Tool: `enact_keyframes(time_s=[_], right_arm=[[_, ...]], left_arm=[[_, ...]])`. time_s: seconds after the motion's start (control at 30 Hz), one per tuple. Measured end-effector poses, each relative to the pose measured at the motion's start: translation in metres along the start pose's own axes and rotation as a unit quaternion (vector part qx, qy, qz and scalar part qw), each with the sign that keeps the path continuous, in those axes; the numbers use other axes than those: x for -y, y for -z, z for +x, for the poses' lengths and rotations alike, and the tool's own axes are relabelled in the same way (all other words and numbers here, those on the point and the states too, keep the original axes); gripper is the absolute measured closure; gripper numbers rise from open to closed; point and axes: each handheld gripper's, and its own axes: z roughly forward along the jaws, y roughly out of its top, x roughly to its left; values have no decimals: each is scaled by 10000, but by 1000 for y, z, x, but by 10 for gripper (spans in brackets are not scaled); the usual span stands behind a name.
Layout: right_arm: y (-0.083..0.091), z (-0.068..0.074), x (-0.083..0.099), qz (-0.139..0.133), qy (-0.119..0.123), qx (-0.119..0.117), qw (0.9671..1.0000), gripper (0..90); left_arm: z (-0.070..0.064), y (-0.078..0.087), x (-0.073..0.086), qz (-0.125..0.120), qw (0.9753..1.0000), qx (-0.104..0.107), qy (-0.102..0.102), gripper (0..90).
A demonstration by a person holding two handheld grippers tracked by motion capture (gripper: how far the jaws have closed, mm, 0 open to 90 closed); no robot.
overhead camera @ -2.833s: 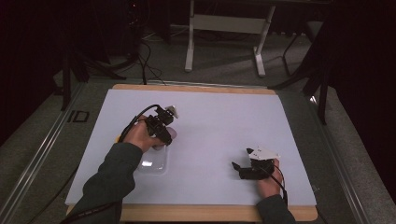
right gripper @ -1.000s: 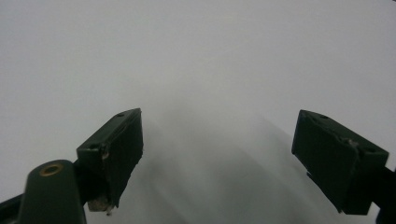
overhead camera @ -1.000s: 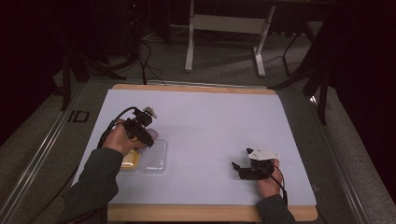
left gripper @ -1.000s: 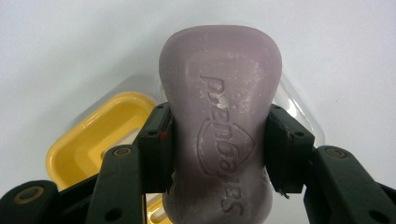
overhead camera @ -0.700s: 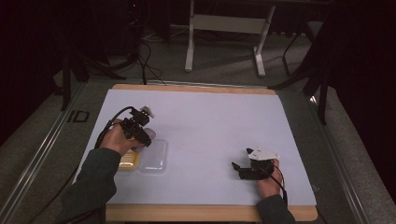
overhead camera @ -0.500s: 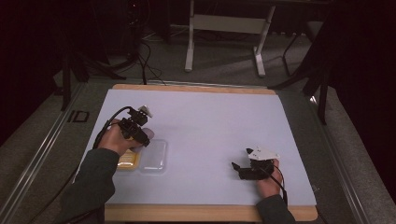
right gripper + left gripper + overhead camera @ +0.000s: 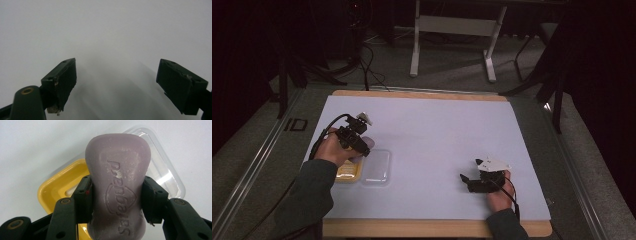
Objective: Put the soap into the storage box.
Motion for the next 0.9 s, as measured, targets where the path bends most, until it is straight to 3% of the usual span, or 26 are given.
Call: enact_keyframes(time_s=[0.9], right_arm=[[0,1,0,7,18,22,10000,161]], left_arm=[[16,0,13,22,9995,-3,328,498]])
